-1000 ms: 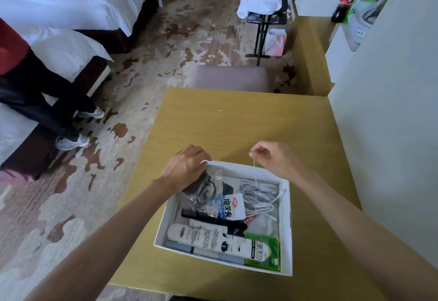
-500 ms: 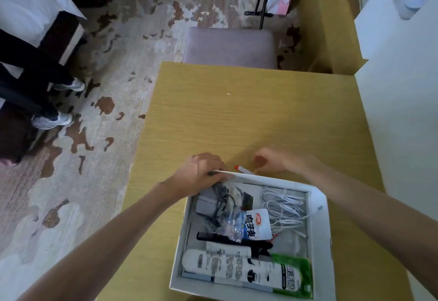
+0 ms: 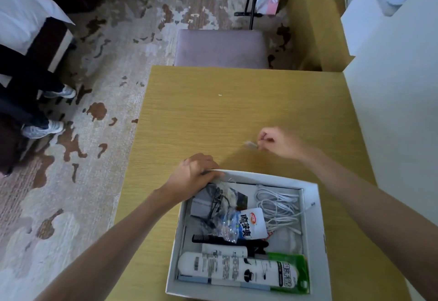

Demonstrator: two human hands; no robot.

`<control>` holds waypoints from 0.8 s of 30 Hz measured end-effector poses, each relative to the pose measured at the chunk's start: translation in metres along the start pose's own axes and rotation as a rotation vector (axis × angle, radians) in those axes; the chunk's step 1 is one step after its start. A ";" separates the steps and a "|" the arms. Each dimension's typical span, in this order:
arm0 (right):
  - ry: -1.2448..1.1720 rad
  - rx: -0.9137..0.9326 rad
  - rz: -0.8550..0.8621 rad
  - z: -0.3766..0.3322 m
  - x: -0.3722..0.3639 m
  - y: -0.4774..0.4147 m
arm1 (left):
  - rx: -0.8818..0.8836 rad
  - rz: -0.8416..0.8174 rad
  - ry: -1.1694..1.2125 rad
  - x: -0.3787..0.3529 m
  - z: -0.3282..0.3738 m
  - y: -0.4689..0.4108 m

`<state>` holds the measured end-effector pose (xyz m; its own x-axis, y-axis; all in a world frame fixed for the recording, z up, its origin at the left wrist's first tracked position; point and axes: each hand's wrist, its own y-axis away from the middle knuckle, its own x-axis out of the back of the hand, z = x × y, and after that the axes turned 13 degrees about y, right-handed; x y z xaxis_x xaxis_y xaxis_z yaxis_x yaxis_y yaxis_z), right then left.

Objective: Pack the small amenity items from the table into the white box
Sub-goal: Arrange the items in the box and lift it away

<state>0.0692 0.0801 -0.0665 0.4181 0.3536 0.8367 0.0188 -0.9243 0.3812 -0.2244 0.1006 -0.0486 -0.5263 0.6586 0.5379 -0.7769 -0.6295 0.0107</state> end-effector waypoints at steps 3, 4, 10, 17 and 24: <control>-0.138 0.054 0.173 0.005 0.016 0.025 | 0.040 0.054 0.041 -0.001 0.001 0.002; -0.120 0.051 0.159 0.005 0.015 0.031 | 0.044 0.060 0.046 -0.001 0.001 0.002; 0.012 -0.022 -0.029 0.007 -0.003 0.020 | 0.051 0.072 0.036 0.000 0.004 0.004; 0.367 0.023 0.029 -0.013 -0.012 -0.060 | 0.037 0.032 0.041 0.004 0.002 0.004; 0.537 0.071 -0.079 -0.020 -0.027 -0.090 | 0.044 0.061 0.031 0.010 -0.008 0.006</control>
<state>0.0378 0.1564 -0.1156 -0.1094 0.4291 0.8966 0.1003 -0.8927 0.4395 -0.2374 0.1067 -0.0503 -0.5828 0.6308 0.5123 -0.7277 -0.6857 0.0165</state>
